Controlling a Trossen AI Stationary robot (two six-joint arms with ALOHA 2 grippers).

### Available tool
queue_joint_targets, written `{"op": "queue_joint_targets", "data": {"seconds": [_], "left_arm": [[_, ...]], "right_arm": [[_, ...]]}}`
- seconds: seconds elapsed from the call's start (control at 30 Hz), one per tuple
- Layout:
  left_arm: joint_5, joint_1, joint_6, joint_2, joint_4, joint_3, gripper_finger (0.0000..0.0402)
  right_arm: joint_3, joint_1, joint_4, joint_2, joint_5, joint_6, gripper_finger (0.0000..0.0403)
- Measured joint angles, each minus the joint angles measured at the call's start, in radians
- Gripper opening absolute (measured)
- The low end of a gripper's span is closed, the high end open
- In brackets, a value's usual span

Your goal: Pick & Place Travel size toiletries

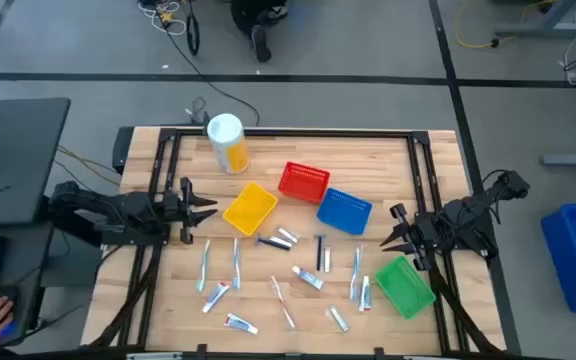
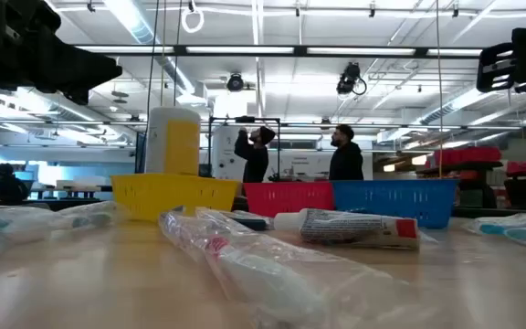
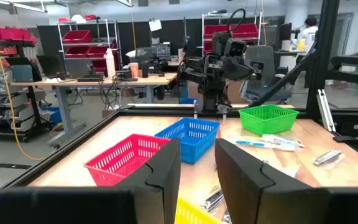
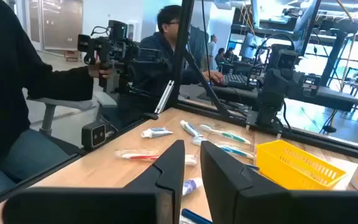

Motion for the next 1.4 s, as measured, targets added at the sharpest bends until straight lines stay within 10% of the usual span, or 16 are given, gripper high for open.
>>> {"op": "queue_joint_targets", "data": {"seconds": [0.6,0.97,1.4], "left_arm": [[0.023,0.0,-0.204,0.0,0.015,0.0,0.011],[-0.026,0.0,-0.044,0.0,0.303,0.0,0.011],[0.018,0.0,-0.031,0.324,0.563,0.03,0.011]], "right_arm": [[0.0,0.0,0.101,0.0,0.026,0.093,0.006],[0.0,-0.033,0.45,0.027,0.686,-0.11,0.0061],[0.001,-0.232,0.828,0.42,0.377,-0.069,0.0093]]}}
